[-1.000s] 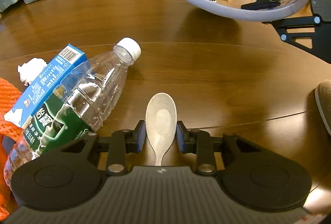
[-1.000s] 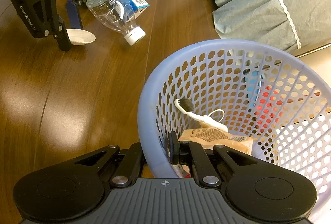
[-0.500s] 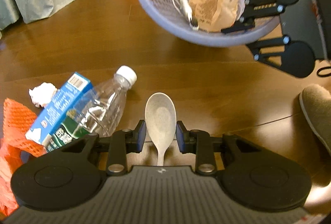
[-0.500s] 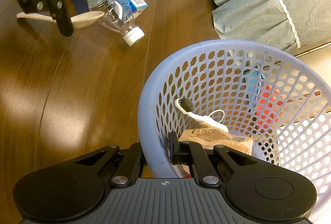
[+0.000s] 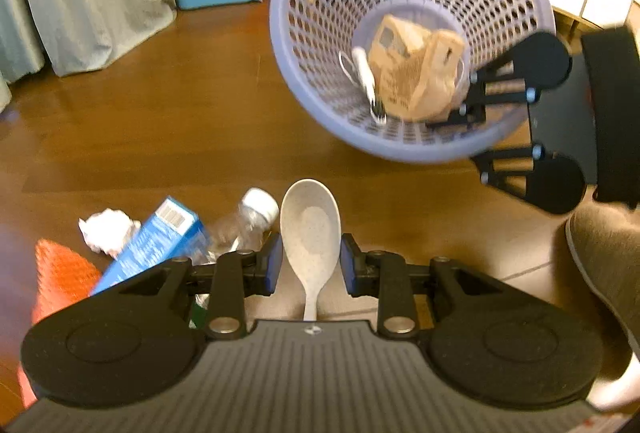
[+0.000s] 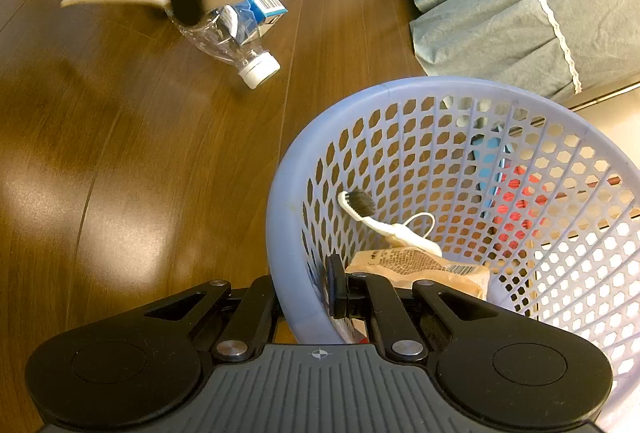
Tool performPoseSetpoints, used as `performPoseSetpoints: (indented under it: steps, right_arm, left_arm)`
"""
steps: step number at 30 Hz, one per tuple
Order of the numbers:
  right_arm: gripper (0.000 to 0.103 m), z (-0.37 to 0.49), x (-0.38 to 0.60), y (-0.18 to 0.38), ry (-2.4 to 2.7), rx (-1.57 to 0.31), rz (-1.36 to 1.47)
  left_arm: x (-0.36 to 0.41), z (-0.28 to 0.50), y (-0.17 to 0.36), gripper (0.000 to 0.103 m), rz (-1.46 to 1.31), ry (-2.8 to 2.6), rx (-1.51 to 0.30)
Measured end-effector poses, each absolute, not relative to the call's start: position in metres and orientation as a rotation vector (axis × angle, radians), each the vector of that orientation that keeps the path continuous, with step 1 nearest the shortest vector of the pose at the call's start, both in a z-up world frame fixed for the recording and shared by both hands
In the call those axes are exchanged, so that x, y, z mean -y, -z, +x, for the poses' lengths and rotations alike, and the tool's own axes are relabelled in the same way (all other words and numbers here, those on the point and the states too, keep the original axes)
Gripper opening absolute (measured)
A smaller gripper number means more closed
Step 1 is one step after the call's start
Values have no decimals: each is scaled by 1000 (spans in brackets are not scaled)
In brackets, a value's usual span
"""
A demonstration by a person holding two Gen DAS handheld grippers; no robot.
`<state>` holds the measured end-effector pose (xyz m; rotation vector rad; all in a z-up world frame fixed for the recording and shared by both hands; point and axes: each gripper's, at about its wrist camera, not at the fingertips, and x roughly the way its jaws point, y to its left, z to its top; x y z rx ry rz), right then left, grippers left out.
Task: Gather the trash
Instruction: 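Lift the spoon into the wastebasket and open the left tool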
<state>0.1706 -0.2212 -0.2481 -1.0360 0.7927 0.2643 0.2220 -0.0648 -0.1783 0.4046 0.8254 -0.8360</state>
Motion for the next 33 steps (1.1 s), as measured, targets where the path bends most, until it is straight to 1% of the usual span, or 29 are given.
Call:
performPoseSetpoints:
  steps: [6,12,17,19,20,21,27,33]
  right_arm:
    - [3,171,220,248,-265,-793,-1036]
    - [3,171,220,248,-263,-791,-1028]
    - [3,171,221,248,-264,-788,-1024]
    - [3,171,222,248,-265,-788,-1023]
    - [3,171,222,248,-265,-787,-1022]
    - [3,171,223,248,-265,-787,-1020]
    - [3,173,225,248,-263,-785,-1013]
    - [3,174,225,247,-262,-785,-1011]
  left_arm:
    - [89,239,144,25,397,877,-789]
    - [133,255,115,25,373,945,-727]
    - [172,270,95,26,283,968,-660]
    - [183,274,91,28,251,970,-636]
    - [186,276,91,39,241,958,-630]
    - [187,278,91,42,232,955,-630]
    - [161,277,102,42,259,914,-670]
    - [106,266,123,42,320,850,-729]
